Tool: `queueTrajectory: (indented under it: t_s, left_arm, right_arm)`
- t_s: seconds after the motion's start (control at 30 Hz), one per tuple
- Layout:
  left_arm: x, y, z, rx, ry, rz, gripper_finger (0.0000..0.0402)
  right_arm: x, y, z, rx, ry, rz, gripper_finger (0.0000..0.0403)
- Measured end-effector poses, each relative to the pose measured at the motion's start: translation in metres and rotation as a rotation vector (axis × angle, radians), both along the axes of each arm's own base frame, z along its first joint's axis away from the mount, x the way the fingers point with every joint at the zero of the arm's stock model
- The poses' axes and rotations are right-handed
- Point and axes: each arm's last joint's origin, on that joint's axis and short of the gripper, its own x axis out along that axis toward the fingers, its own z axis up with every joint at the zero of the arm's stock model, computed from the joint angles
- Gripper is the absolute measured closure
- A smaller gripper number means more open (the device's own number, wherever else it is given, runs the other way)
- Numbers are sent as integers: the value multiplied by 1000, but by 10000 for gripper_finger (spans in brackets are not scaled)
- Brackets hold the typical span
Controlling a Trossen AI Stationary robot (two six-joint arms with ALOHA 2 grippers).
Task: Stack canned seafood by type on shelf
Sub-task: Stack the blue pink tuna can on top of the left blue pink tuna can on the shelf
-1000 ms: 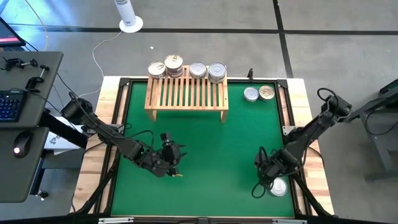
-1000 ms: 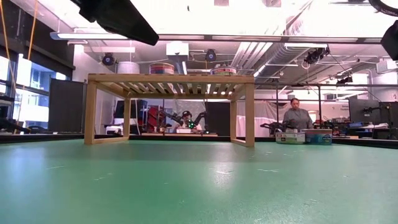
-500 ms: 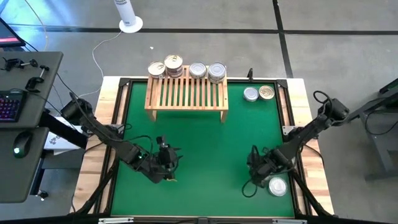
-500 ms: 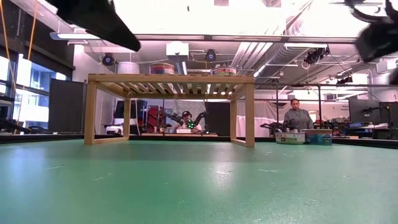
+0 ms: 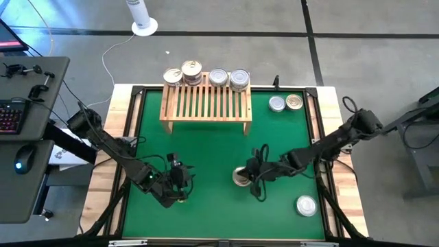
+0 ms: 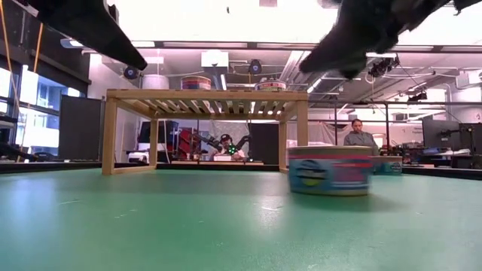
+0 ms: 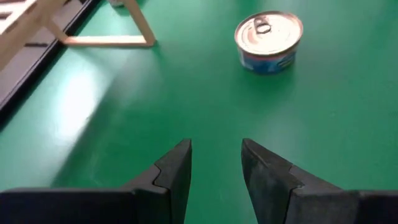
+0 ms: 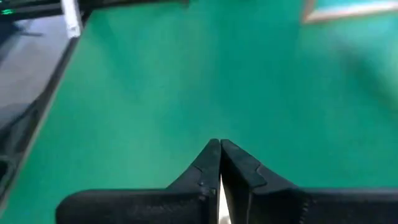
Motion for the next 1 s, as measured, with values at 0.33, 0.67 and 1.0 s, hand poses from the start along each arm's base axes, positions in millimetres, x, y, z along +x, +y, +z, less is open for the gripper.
queueTrajectory:
  t_s: [0.33, 0.67, 1.0]
  left_arm:
    - [-2, 0, 0, -66, -61, 95, 275]
    - [12, 5, -7, -118, -119, 180, 275]
    - [56, 14, -45, -205, -26, 100, 275]
  right_arm:
    - [-54, 3, 1, -144, 166, -295, 335]
    - [-75, -10, -65, -45, 242, -137, 109]
    - [-90, -24, -90, -17, -9, 19, 37]
